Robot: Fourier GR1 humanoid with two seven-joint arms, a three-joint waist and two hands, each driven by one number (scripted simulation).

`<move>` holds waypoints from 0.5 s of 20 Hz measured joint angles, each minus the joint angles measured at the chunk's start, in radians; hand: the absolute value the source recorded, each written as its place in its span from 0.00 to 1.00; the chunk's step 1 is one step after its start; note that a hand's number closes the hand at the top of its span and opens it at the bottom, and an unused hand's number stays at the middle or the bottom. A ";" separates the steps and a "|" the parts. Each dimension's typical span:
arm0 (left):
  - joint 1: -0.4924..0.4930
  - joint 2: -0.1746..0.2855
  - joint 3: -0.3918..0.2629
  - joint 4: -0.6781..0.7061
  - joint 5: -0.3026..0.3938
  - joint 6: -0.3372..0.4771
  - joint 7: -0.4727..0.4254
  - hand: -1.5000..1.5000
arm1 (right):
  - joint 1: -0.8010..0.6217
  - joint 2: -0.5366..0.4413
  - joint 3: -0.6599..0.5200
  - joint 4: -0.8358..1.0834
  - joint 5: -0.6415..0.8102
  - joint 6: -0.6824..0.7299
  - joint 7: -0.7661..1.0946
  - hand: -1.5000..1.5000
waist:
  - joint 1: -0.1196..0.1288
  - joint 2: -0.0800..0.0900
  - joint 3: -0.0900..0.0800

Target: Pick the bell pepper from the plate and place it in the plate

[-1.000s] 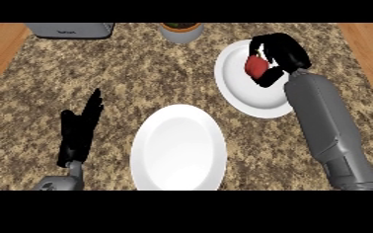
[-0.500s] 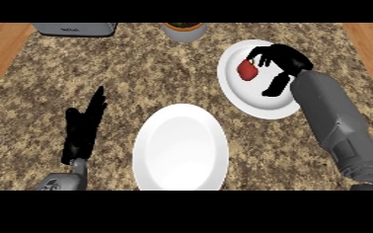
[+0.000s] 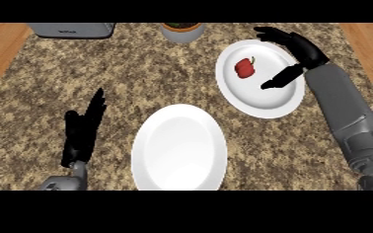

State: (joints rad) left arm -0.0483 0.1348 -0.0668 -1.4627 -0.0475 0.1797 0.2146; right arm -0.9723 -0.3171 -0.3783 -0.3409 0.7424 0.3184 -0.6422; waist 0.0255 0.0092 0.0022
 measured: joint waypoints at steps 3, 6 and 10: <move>-0.004 0.008 0.009 0.007 0.007 -0.011 0.000 0.50 | -0.005 -0.048 -0.069 0.039 -0.074 0.088 -0.028 0.00 | 0.002 0.003 0.000; 0.015 -0.005 -0.007 -0.011 -0.004 -0.005 -0.002 0.50 | -0.006 -0.075 -0.097 0.076 -0.112 0.131 -0.024 0.00 | 0.006 0.003 0.000; -0.005 0.000 0.004 0.015 0.000 -0.019 -0.014 0.50 | 0.008 -0.096 -0.107 0.108 -0.132 0.145 -0.043 0.00 | 0.014 0.008 0.000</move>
State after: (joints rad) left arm -0.0531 0.1349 -0.0631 -1.4482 -0.0474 0.1611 0.2006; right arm -0.9646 -0.4133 -0.4850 -0.2324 0.6102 0.4632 -0.6856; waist 0.0399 0.0175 0.0023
